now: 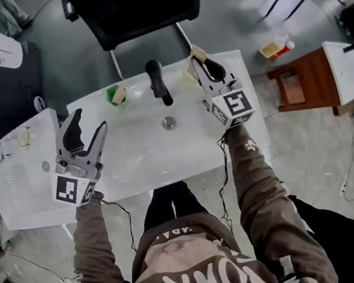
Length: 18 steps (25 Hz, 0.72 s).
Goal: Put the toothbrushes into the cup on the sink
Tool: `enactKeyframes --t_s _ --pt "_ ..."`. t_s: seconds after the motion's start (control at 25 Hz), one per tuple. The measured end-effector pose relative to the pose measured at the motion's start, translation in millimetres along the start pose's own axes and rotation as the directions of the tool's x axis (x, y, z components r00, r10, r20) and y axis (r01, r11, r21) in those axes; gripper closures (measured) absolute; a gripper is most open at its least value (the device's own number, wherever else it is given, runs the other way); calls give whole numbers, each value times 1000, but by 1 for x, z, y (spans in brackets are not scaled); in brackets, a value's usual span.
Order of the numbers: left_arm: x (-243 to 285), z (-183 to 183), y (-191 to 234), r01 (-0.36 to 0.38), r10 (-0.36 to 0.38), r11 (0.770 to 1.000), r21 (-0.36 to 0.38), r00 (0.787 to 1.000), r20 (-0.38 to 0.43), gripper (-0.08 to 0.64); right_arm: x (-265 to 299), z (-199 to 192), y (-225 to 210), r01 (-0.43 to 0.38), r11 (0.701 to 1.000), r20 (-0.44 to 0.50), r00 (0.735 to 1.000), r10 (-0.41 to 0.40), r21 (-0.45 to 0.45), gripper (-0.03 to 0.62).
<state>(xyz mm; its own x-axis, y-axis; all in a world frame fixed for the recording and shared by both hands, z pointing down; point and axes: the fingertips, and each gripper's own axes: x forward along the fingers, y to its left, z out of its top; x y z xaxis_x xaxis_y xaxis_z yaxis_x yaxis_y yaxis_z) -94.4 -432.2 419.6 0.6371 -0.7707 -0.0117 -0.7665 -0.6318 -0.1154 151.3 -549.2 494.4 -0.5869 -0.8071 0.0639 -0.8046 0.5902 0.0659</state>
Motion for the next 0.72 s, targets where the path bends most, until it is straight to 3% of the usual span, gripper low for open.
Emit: enactKeyframes --t_s 0.32,0.64,0.72 --pt "5 -5 2 6 -6 1000 0 1000 -4 313 5 -34 1 18 1000 -46 999 -19 -23 545" --pt "9 -2 3 14 -14 1000 5 1000 -5 314 -1 -25 4 7 998 -42 999 -9 -63 507" --pt "10 4 3 17 -17 1000 10 1000 1 314 -4 -20 5 2 997 -36 999 -5 -76 470"
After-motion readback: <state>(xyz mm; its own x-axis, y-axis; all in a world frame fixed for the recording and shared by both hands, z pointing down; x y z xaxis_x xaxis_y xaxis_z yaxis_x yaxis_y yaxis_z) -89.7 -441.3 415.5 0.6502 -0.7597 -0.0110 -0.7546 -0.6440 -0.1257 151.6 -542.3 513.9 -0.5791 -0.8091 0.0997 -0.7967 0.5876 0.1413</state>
